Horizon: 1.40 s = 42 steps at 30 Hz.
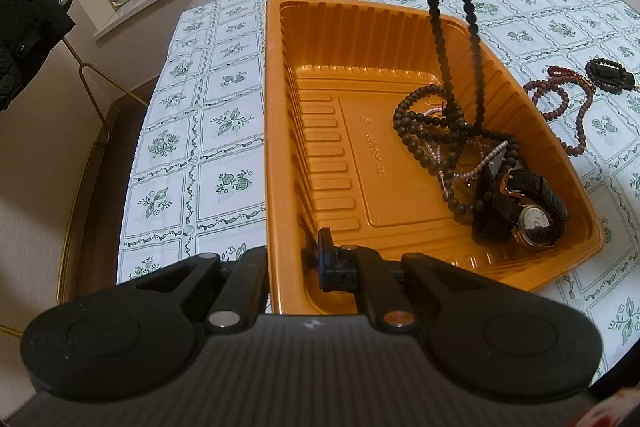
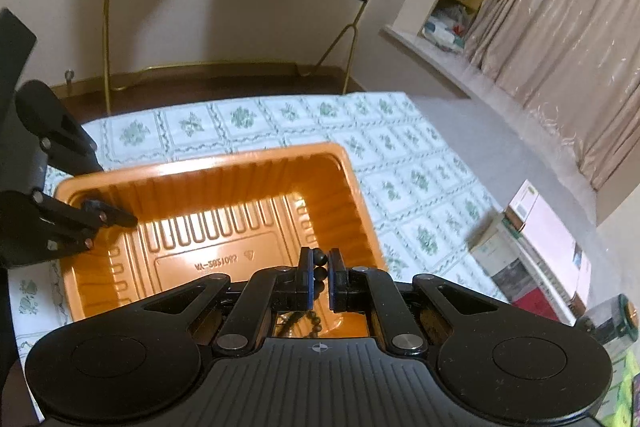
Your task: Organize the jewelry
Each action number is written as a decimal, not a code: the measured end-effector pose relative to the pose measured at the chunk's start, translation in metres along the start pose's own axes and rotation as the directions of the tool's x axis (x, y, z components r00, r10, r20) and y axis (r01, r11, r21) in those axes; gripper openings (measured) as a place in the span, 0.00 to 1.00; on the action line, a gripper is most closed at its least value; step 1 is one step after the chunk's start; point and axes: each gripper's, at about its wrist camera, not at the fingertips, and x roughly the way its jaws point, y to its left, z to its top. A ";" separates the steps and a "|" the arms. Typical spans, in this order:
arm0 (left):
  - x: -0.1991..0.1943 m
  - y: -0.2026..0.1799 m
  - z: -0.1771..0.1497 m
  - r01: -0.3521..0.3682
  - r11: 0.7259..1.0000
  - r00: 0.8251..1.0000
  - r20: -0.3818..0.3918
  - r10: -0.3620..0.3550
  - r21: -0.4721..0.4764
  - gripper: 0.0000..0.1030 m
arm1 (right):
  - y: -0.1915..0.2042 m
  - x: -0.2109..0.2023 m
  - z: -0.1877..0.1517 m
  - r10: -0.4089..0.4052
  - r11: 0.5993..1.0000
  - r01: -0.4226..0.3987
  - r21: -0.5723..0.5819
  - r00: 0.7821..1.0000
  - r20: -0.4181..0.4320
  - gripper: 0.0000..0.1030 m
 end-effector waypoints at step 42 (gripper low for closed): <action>-0.003 -0.003 0.002 -0.020 1.000 1.000 -0.004 0.020 0.013 0.06 | -0.021 -0.078 -0.242 -0.088 0.696 0.178 0.696 0.983 -0.163 0.43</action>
